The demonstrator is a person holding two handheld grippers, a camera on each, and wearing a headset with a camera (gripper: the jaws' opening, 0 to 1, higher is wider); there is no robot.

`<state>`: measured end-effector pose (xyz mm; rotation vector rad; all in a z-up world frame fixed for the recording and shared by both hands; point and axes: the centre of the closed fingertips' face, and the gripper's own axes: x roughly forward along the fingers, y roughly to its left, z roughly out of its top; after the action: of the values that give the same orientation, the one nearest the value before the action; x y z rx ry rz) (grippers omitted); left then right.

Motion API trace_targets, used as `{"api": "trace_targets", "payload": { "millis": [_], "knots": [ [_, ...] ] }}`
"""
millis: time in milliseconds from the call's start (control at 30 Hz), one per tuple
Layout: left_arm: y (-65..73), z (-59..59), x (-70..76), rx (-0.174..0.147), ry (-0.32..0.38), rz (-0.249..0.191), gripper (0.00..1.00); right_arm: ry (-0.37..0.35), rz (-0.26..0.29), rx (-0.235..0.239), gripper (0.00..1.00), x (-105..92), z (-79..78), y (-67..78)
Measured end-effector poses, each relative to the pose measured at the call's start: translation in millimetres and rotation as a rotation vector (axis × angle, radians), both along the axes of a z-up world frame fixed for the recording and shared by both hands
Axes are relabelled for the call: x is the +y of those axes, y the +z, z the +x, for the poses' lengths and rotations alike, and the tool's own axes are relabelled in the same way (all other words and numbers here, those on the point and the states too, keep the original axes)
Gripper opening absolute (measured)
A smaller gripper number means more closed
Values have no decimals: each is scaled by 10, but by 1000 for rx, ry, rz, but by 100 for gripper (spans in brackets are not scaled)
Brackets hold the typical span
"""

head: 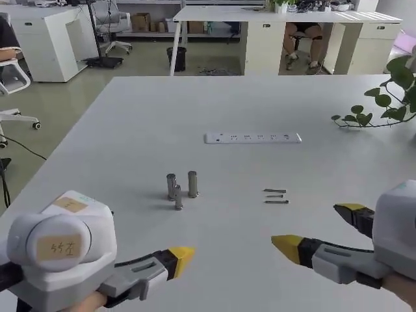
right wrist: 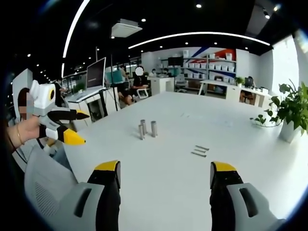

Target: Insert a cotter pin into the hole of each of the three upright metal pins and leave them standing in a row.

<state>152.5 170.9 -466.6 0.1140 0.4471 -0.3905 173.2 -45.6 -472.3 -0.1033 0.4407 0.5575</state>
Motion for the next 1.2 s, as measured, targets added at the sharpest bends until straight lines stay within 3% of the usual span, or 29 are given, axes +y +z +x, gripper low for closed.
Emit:
{"api": "trace_targets", "payload": {
  "millis": [367, 567, 733, 767, 833, 967, 1033, 1100, 1200],
  "knots": [
    [-30, 29, 30, -11, 5, -12, 82, -1, 59, -31, 62, 91, 60, 55],
    [-74, 45, 68, -1, -1, 1, 81, 43, 50, -62, 55, 250, 157, 37],
    [-63, 64, 51, -12, -21, -11, 81, 86, 53, -67, 53, 430, 279, 5],
    [-26, 86, 28, -37, -30, -24, 82, 90, 51, -66, 53, 467, 323, -4],
    [-20, 91, 27, -39, -32, -33, 82, 107, 51, -68, 52, 527, 375, -11],
    [-60, 132, 49, -23, -38, -18, 82, 136, 79, -52, 48, 676, 509, -53],
    [-81, 151, 63, -19, -39, -22, 82, 156, 141, -28, 46, 791, 562, -55],
    [-98, 171, 69, -21, -40, -26, 81, 157, 158, -30, 45, 842, 658, -66],
    [-35, 228, 64, -79, -42, -38, 77, 172, 157, -19, 45, 939, 760, -112]
  ]
}}
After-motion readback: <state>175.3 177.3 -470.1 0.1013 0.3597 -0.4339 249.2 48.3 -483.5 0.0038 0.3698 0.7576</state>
